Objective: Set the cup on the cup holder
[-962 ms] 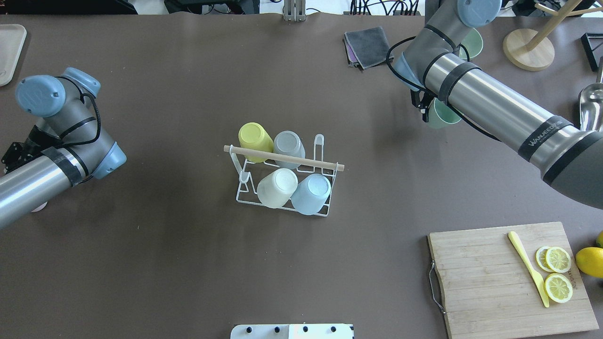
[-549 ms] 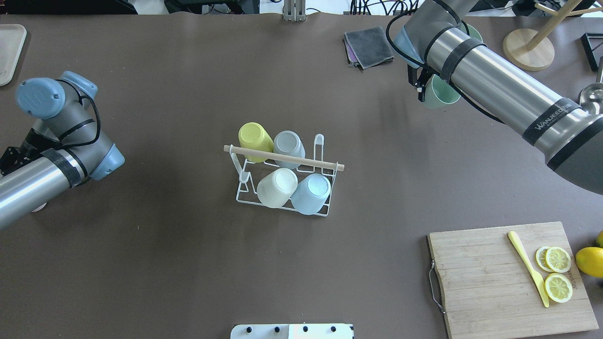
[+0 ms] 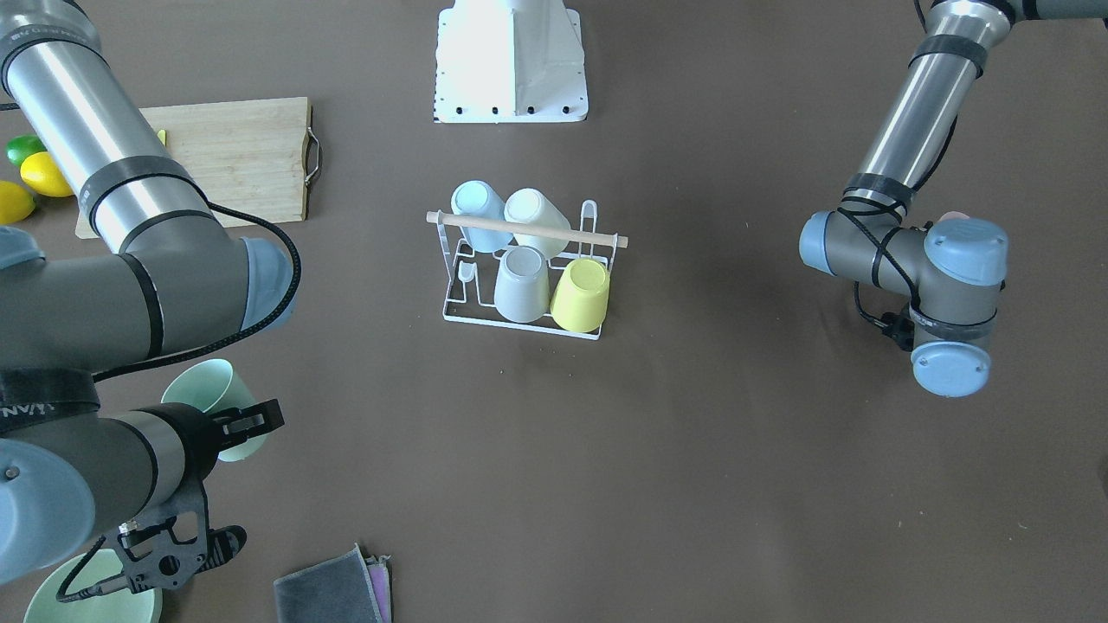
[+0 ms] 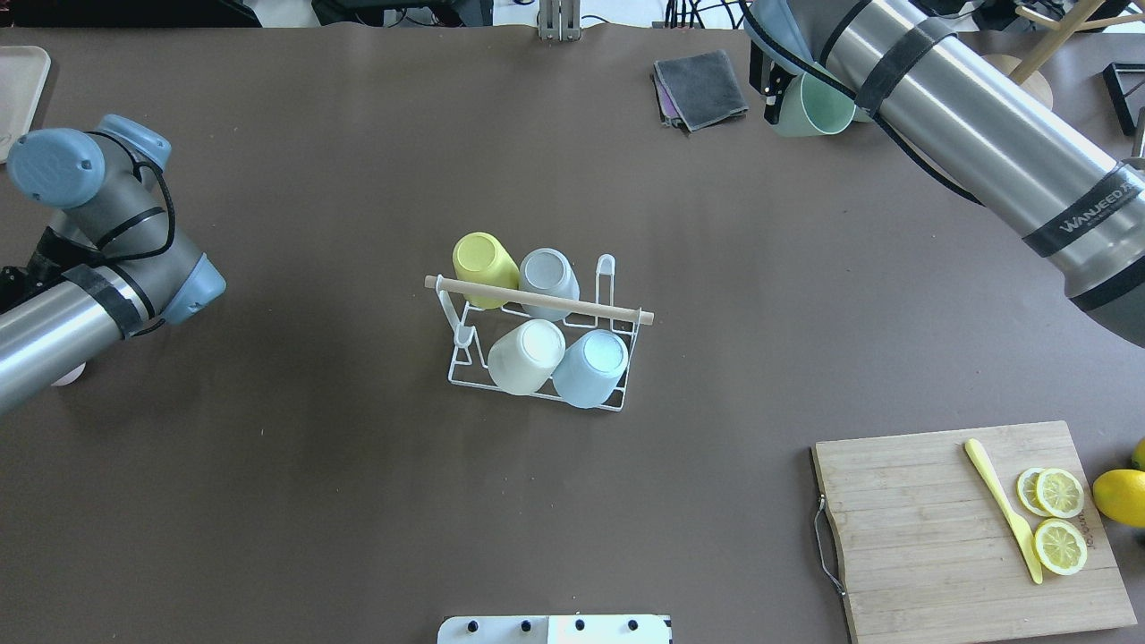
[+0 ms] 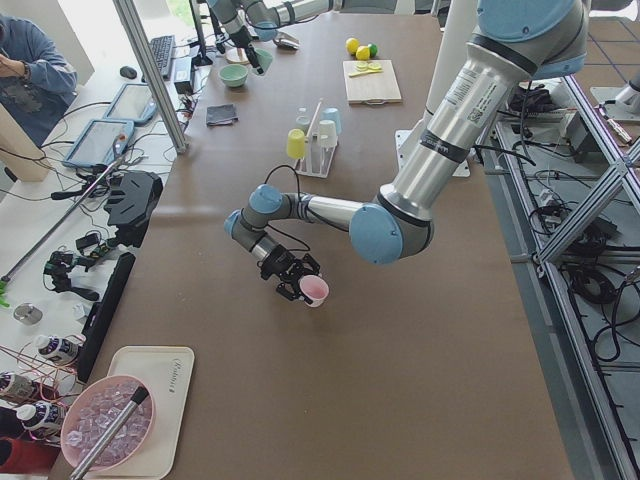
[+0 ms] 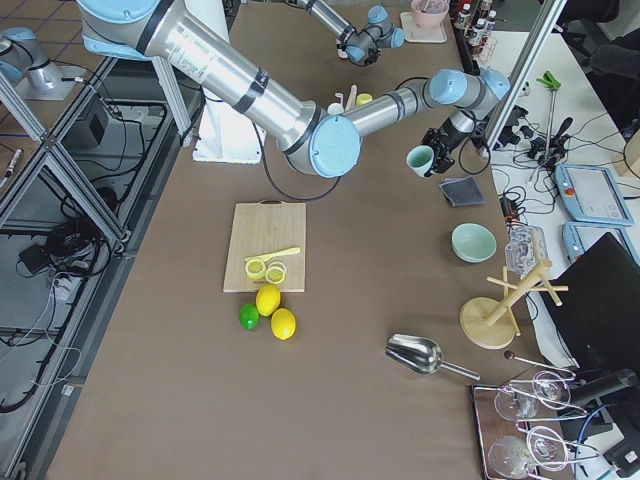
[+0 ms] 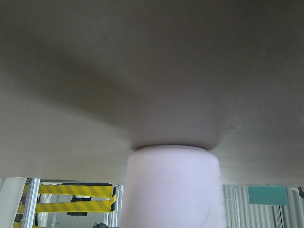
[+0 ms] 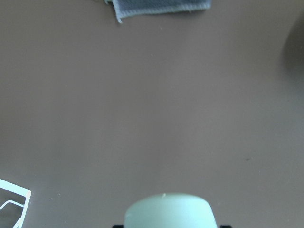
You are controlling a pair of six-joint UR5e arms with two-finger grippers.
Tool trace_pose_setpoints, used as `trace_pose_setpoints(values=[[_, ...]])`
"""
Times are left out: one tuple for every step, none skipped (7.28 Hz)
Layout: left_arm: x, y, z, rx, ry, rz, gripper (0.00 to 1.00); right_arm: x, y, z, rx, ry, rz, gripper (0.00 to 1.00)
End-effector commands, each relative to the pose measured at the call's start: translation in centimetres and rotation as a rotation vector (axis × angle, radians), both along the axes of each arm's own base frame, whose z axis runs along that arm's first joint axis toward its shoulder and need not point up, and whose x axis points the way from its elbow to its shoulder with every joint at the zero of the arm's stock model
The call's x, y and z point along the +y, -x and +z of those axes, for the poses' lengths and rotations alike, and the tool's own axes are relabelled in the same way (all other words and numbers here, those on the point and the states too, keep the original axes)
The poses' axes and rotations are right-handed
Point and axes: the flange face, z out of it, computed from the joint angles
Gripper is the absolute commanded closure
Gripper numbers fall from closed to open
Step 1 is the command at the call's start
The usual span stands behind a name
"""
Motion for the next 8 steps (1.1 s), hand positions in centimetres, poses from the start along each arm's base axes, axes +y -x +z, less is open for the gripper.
trace_pose_setpoints(values=[[-3.8, 2.0, -5.5, 0.223, -0.158, -0.154, 1.00, 0.0, -1.1, -2.9, -0.127, -0.170, 0.134, 1.00], [-4.7, 2.1, -8.3, 0.310, -0.218, -0.224, 1.00, 0.6, -1.9, -2.6, -0.182, -0.243, 0.174, 1.00], [-6.4, 3.0, -11.3, 0.415, -0.272, -0.380, 1.00, 1.1, -2.5, -3.0, -0.232, -0.303, 0.221, 1.00], [-6.8, 3.5, -13.5, 0.578, -0.303, -0.496, 1.00, 2.2, -3.1, -3.3, -0.294, -0.331, 0.289, 1.00], [-5.4, 4.1, -15.3, 0.620, -0.340, -0.574, 1.00, 3.7, -4.0, -2.3, -0.355, -0.403, 0.334, 1.00], [-3.1, 4.9, -16.9, 0.680, -0.384, -0.641, 1.00, 5.3, -5.1, -0.1, -0.395, -0.496, 0.359, 1.00], [0.5, 6.3, -18.5, 0.749, -0.440, -0.735, 1.00, 6.6, -5.9, -0.4, -0.438, -0.530, 0.378, 1.00], [3.9, 7.0, -20.1, 0.838, -0.498, -0.825, 1.00, 7.9, -6.7, -1.3, -0.458, -0.567, 0.386, 1.00]])
